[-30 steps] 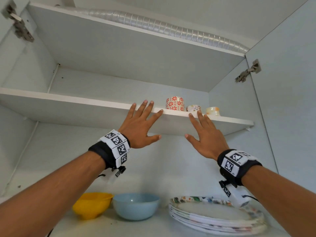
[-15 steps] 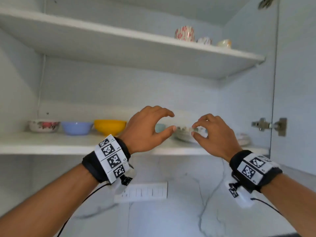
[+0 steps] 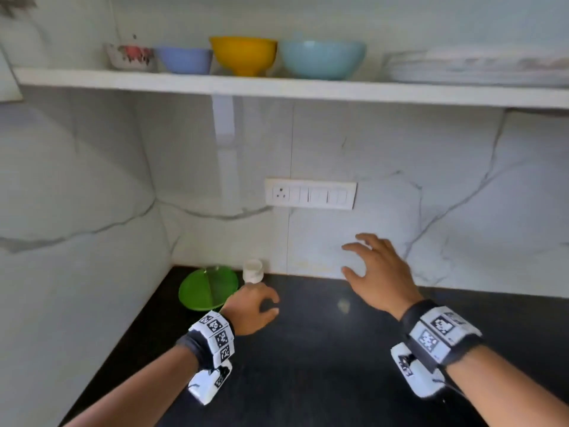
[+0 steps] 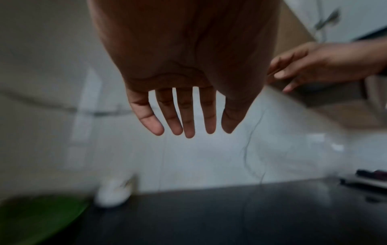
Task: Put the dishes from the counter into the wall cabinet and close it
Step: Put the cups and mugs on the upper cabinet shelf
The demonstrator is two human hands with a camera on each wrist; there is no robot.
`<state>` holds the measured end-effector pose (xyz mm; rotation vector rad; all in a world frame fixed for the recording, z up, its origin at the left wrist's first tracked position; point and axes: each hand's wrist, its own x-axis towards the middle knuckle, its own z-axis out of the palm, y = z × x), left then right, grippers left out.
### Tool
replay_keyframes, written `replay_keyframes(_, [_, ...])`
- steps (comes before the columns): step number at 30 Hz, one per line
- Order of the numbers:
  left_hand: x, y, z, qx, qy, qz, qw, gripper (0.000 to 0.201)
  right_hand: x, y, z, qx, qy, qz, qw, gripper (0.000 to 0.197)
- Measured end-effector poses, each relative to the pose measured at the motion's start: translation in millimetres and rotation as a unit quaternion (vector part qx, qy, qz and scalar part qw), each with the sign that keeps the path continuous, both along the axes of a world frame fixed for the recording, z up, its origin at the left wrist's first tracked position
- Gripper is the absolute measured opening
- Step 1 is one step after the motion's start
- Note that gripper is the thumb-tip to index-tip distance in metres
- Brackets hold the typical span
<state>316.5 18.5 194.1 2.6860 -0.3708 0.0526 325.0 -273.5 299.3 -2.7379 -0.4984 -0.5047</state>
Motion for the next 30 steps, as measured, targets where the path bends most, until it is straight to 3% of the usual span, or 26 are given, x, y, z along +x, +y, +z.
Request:
replay_keyframes(3, [-21.9,26.3,-71.2,0.035,0.106,0.064,0.992,0.039,-0.9,21.7,-66.5,-0.04,0.114,0.022,0.992,0.047])
replay_keyframes(6, [-38.1,51.7,-113.8,0.04,0.149,0.105,0.983,0.031,-6.4,44.6,-126.9,-0.071,0.208,0.039,0.975,0.051])
replay_keyframes(10, [-26.0,70.3,-123.8,0.025,0.14,0.12,0.982,0.027,-3.2,71.5,-186.5,-0.096,0.3,0.036,0.948,0.062])
replay_keyframes(13, [-0.1,78.1,-121.4,0.005,0.137,0.105,0.985,0.035,7.1,87.8,-215.3,-0.1,0.344,0.003,0.934,0.075])
replay_keyframes(21, [112.8,86.1,-103.5,-0.028,0.08,0.075,0.994,0.053,40.9,102.7,-239.4,-0.111,0.401,-0.062,0.907,0.104])
replay_keyframes(30, [218.2,79.2,-113.8,-0.013,0.082,0.114,0.99,0.094,54.5,106.6,-249.7,-0.122,0.43,-0.057,0.893,0.11])
